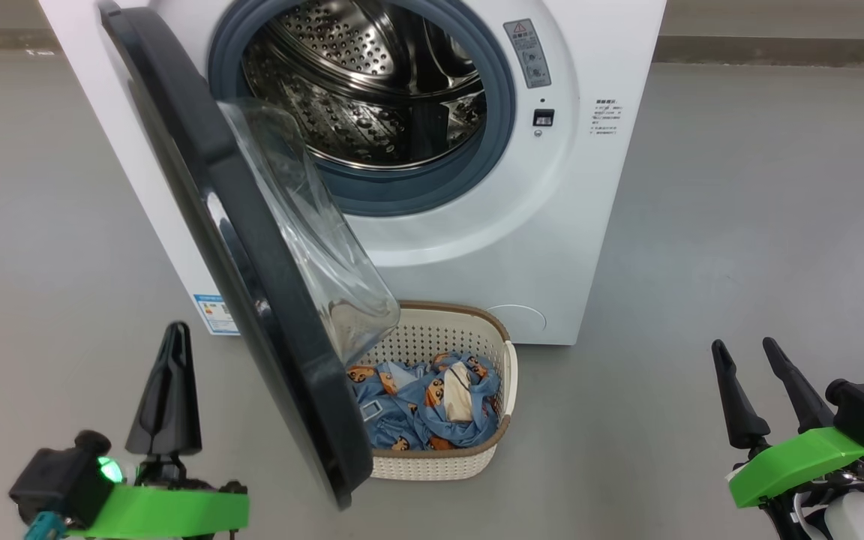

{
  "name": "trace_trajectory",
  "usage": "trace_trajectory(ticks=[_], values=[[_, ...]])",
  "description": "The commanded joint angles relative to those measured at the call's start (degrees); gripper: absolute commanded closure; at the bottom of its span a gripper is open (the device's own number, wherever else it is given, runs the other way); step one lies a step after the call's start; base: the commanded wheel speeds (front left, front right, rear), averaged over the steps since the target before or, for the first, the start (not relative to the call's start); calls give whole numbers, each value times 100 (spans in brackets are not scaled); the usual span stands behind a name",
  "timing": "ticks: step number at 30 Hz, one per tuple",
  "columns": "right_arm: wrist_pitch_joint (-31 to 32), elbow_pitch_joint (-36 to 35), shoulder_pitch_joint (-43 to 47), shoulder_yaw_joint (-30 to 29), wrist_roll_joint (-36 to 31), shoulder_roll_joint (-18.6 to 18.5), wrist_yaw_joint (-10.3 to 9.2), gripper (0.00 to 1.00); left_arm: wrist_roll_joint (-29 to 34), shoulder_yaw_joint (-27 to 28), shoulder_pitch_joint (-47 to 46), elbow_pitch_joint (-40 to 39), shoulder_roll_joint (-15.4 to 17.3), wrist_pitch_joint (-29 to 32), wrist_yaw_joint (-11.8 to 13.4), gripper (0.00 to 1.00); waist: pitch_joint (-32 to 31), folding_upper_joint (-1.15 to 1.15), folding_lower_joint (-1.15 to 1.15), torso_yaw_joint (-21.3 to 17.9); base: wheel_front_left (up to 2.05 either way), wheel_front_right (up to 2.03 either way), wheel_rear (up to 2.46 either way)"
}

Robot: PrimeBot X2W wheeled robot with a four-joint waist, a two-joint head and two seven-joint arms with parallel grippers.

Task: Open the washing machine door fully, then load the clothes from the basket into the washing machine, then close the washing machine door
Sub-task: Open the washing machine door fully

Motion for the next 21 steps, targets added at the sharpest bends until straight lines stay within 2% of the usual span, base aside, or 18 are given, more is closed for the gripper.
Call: trace_trajectory(ticks=[1, 10, 21], values=[[-70, -101, -95, 122, -13, -83, 43, 0, 39, 130, -167, -382, 21, -37, -20, 100, -6, 0, 0, 5, 0, 0, 0], [-70, -92, -96, 165, 2, -98, 43, 0, 71, -313, -112, -1403, -28, -37, -20, 100, 8, 0, 0, -4, 0, 0, 0], [-70, -73, -107, 234, 27, -93, 43, 0, -37, -1333, -70, -1714, -43, -37, -20, 100, 46, 0, 0, -99, 0, 0, 0]])
